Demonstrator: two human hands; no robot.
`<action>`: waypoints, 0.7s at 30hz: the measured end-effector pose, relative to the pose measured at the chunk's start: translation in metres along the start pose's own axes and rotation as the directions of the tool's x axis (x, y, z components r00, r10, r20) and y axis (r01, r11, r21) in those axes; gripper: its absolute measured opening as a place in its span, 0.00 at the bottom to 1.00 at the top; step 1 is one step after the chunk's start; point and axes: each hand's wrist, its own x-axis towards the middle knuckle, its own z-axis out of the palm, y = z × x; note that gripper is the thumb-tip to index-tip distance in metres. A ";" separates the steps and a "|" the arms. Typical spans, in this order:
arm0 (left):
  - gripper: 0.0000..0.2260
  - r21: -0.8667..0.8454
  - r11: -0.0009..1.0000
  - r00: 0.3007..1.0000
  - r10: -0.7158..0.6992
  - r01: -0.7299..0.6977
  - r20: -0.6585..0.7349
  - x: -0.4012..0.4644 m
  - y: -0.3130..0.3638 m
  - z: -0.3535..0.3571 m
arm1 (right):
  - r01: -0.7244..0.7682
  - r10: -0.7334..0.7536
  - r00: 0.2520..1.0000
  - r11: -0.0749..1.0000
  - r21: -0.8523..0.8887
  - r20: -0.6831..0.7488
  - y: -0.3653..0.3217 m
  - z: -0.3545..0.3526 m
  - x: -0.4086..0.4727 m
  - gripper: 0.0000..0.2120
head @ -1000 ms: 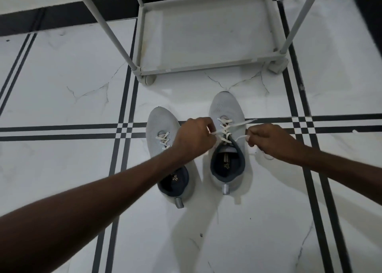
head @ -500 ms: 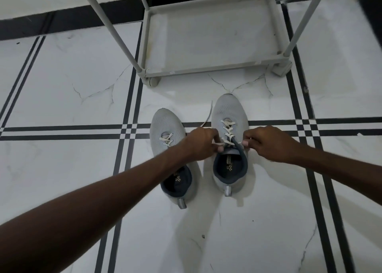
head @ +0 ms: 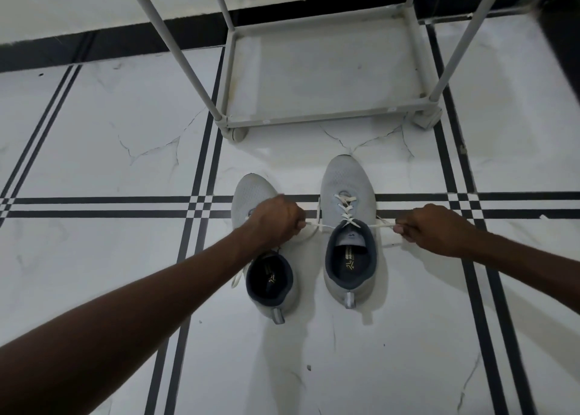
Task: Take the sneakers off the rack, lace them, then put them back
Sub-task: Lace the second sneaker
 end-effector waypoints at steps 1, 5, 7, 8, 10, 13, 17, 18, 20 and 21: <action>0.09 0.115 0.993 0.997 0.028 -0.020 -0.070 0.001 -0.006 -0.002 | -0.007 0.007 1.000 1.000 0.021 0.003 0.001 -0.004 -0.001 0.15; 0.12 0.113 0.979 0.900 -0.105 0.168 -0.424 0.004 -0.003 -0.017 | 0.002 0.005 0.999 0.992 0.129 -0.053 -0.011 -0.028 -0.001 0.11; 0.09 -0.297 0.937 0.856 -0.302 0.185 -0.419 0.005 0.012 -0.027 | 0.017 -0.001 0.996 0.983 0.185 -0.087 -0.025 -0.049 0.001 0.11; 0.07 -0.501 0.850 0.854 -0.377 0.165 -0.359 0.008 0.020 -0.034 | 0.033 -0.012 0.995 0.977 0.209 -0.101 -0.032 -0.061 0.002 0.10; 0.10 -0.851 0.518 0.876 -0.448 0.093 -0.177 0.015 0.033 -0.045 | 0.066 -0.038 0.992 0.969 0.240 -0.117 -0.046 -0.082 0.002 0.09; 0.09 -0.997 -0.012 0.949 -0.307 0.075 0.076 0.018 0.053 -0.062 | 0.112 -0.081 0.987 0.963 0.245 -0.136 -0.061 -0.105 0.002 0.06; 0.09 -0.979 -0.100 0.979 -0.083 0.176 0.185 0.017 0.068 -0.051 | 0.159 -0.110 0.971 0.962 0.224 -0.213 -0.070 -0.120 0.004 0.04; 0.10 -0.978 -0.084 0.978 -0.070 0.192 0.198 0.017 0.068 -0.045 | 0.167 -0.114 0.966 0.960 0.224 -0.233 -0.072 -0.122 0.005 0.03; 0.10 -0.980 -0.002 0.977 -0.075 0.199 0.199 0.017 0.066 -0.035 | 0.178 -0.114 0.959 0.955 0.239 -0.259 -0.072 -0.122 0.009 0.04; 0.10 -0.982 0.031 0.980 -0.077 0.186 0.184 0.017 0.065 -0.033 | 0.185 -0.114 0.956 0.950 0.252 -0.271 -0.072 -0.120 0.012 0.04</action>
